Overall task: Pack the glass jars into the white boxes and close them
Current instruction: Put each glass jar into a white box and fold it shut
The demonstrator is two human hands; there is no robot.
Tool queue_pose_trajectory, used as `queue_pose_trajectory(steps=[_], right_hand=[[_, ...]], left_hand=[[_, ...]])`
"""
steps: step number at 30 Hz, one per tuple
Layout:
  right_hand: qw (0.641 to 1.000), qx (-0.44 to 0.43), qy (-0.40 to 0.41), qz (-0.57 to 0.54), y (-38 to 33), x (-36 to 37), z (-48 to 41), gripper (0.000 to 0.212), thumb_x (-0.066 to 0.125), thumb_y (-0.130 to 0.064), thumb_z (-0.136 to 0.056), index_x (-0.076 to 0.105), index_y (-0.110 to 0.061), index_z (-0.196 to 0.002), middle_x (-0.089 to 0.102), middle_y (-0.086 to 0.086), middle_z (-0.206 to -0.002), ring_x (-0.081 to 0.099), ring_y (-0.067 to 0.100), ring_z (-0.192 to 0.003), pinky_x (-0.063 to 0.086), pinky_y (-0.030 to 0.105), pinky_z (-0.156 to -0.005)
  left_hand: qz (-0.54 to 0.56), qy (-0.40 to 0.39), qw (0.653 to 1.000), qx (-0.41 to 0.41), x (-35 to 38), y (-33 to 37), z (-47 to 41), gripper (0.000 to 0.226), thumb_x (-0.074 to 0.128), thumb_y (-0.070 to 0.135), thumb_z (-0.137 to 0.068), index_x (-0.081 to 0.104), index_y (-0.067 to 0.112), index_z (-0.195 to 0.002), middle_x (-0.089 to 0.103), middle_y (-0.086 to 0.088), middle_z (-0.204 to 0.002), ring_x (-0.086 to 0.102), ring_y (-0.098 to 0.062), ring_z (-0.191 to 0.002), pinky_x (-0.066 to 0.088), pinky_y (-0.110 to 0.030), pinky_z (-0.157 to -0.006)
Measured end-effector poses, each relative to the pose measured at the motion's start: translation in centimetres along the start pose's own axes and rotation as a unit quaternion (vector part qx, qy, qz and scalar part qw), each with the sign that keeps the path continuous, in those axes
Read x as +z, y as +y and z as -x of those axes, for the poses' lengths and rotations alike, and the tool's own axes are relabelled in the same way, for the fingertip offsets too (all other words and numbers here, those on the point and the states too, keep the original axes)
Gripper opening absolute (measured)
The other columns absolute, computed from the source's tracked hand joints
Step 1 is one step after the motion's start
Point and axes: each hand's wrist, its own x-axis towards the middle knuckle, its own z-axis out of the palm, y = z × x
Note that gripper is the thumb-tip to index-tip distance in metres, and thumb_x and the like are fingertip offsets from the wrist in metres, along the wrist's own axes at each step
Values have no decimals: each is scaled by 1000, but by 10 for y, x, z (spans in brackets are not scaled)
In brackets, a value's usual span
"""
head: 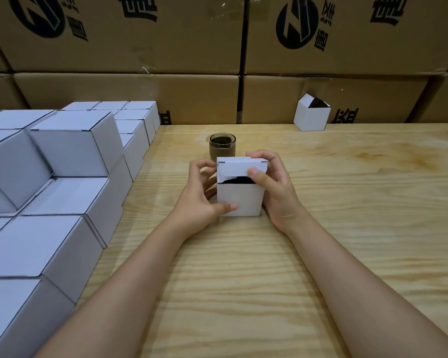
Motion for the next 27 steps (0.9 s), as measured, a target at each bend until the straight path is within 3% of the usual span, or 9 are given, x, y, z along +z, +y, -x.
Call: queue_pose_trajectory(steps=[4,9,12,15,18,22,27], right_hand=[[1000,-1,-17,13,-1,-2,1,22,65,-16,-75,59,-25,-94,62,-13,-107,59,11,-94,49,31,-75],[999,7,-12,34,0,-3,2,22,66,-12,-71,59,-22,-90,52,0,-128,55,18,-106,46,36,-83],[999,15,-20,32,-2,-3,3,22,65,-11,-70,58,-20,-90,51,0,-129,55,18,-107,45,36,-85],[999,24,-26,26,-3,-2,4,18,62,-14,-72,57,-17,-89,49,0,-130,52,16,-110,42,35,-87],[999,45,-15,-6,-4,0,3,13,54,-24,-76,58,-15,-83,50,-2,-128,49,17,-115,38,33,-86],[998,61,-16,11,-4,-1,0,8,52,-17,-73,59,-16,-77,50,-7,-130,51,17,-113,40,29,-76],[998,53,-36,23,-2,-6,1,8,55,-19,-78,62,-20,-81,54,-8,-122,57,8,-98,45,21,-73]], left_hand=[[7,9,1000,-6,-1,-2,-1,73,80,-6,-69,28,33,-103,50,3,-125,56,-15,-120,47,-40,-104],[16,5,1000,5,0,-4,-2,72,82,-4,-68,30,32,-102,50,-2,-127,57,-15,-118,48,-37,-101],[60,-10,998,3,-1,-2,-2,55,79,28,-68,36,33,-101,52,3,-120,60,-2,-104,52,-24,-85],[102,40,994,-28,3,-3,-5,42,62,56,-70,42,27,-94,53,14,-99,55,1,-89,48,-32,-87],[96,67,992,-38,5,-3,-8,29,55,45,-76,43,23,-90,53,13,-95,53,0,-87,46,-31,-87],[130,53,989,-34,5,0,-8,29,55,29,-71,40,23,-95,49,4,-101,52,-8,-93,43,-23,-82],[151,45,987,-30,6,5,-7,32,54,26,-70,36,27,-97,46,-7,-117,52,-10,-98,46,-14,-76]])
